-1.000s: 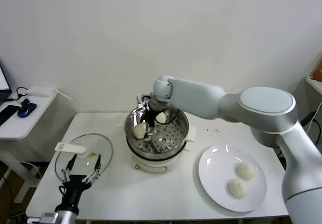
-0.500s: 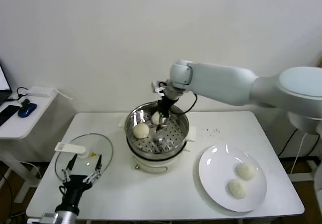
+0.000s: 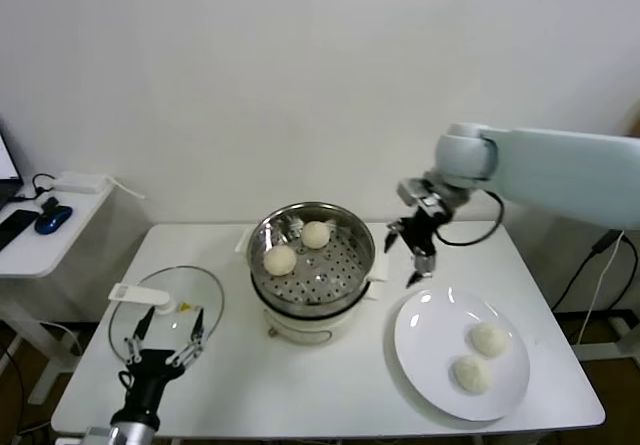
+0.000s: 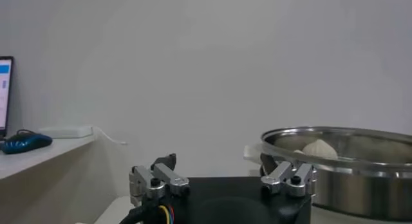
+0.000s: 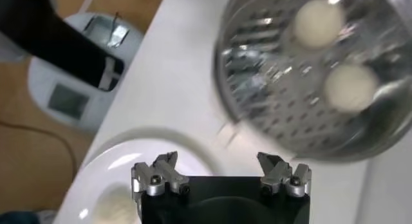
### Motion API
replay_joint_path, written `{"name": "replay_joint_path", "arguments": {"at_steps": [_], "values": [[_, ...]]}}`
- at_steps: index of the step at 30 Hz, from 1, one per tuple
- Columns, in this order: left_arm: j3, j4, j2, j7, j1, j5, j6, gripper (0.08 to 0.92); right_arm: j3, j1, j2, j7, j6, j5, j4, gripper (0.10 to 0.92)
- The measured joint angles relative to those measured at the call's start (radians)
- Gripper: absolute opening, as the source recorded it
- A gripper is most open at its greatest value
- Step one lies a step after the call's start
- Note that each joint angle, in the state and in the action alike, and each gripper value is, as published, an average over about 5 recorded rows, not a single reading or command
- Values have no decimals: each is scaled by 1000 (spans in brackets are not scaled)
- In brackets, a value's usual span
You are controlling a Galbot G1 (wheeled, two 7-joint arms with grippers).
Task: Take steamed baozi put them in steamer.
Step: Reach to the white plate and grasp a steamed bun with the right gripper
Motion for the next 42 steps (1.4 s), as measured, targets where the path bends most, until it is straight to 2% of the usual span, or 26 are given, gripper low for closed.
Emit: {"name": "replay_joint_path", "arguments": {"at_steps": [8,18,42], "values": [[-8,-4,-2,-3,19,-3,-6,823,1,-54,-159,-1,17,-135,53,823],[-10,-8,-6,-3,28,-1,-6,823,71,-206,-265,23,17,-275,83,823],[-16,11,-6,-4,23,-13,-7,823,238,-509,-308,100,-16,-422,42,823]]}}
